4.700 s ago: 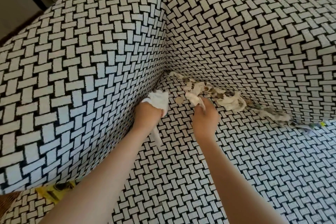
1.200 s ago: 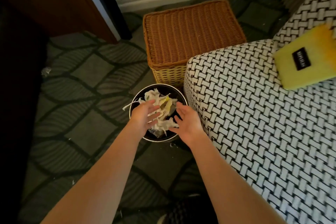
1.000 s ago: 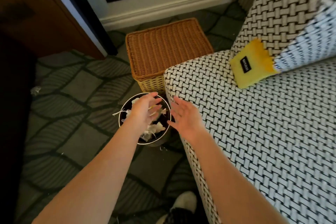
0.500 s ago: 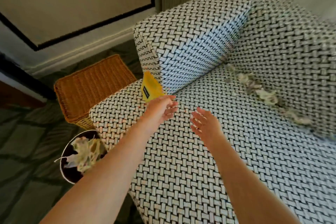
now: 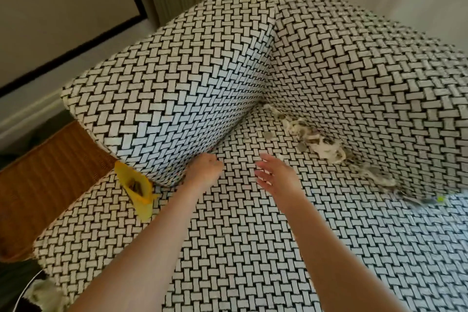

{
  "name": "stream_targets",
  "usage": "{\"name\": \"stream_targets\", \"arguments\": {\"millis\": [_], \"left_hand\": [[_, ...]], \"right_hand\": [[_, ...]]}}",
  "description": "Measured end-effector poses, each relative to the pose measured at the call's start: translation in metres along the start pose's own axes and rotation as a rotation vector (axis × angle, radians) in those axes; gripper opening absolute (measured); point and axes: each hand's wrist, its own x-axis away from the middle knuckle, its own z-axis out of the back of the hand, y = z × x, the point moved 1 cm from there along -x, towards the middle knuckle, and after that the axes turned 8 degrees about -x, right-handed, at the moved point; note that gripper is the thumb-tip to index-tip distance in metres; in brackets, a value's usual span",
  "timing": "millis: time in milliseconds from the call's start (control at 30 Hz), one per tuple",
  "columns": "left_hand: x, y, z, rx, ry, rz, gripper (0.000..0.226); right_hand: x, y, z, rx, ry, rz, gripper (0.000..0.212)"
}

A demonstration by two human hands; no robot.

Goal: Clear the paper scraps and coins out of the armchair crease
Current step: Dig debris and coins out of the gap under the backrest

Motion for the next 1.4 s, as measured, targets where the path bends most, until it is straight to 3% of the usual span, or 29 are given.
{"name": "stream_targets", "arguments": {"millis": [33,67,167,267,400,467,633,767,900,1033,1133,1200,1267,1400], "left_hand": [[-0.009,0.000,-0.007,-0.103,-0.022,-0.004,0.016],[-0.015,-0.002,-0.011,-0.173,-0.030,0.013,0.031],[-0.028,-0.002,-0.020,-0.164,0.001,0.062,0.058],[-0.037,-0.002,-0.026,-0.114,0.058,0.016,0.056],[-0.048,-0.004,-0.032,-0.091,0.079,-0.052,0.038],[-0.062,0.002,-0.033,-0.095,0.029,-0.080,0.036],[-0.103,0.040,-0.036,-0.056,-0.092,-0.141,0.053],[-0.128,0.070,-0.039,-0.058,-0.124,-0.194,0.043],[-0.141,0.082,-0.039,-0.019,-0.148,-0.197,0.039],[-0.139,0.078,-0.031,0.202,-0.218,-0.228,0.049],[-0.135,0.072,-0.027,0.417,-0.289,-0.299,0.073],[-0.127,0.068,-0.026,0.486,-0.345,-0.337,0.074],[-0.122,0.065,-0.028,0.383,-0.305,-0.394,0.067],[-0.118,0.067,-0.038,0.231,-0.043,-0.401,0.051]], "right_hand": [[-0.009,-0.004,-0.004,-0.027,0.022,-0.012,0.023],[-0.017,-0.006,-0.009,-0.042,0.027,-0.019,0.022],[-0.042,-0.007,-0.022,-0.049,0.031,0.005,0.023],[-0.058,-0.006,-0.028,0.017,0.052,0.119,0.023],[-0.064,-0.017,-0.019,0.459,0.257,0.518,0.024],[-0.069,-0.024,-0.008,0.634,0.346,0.606,0.032],[-0.090,-0.033,-0.001,0.926,0.224,0.645,0.046],[-0.105,-0.050,-0.021,0.847,0.169,0.777,0.044],[-0.117,-0.058,-0.024,0.818,0.199,0.773,0.046],[-0.119,-0.056,-0.002,0.936,0.032,0.679,0.052],[-0.119,-0.046,0.009,1.127,-0.080,0.758,0.044],[-0.122,-0.044,0.009,1.161,-0.070,0.774,0.035],[-0.125,-0.048,0.006,1.181,-0.044,0.747,0.027],[-0.118,-0.054,0.003,1.122,-0.091,0.775,0.017]]}}
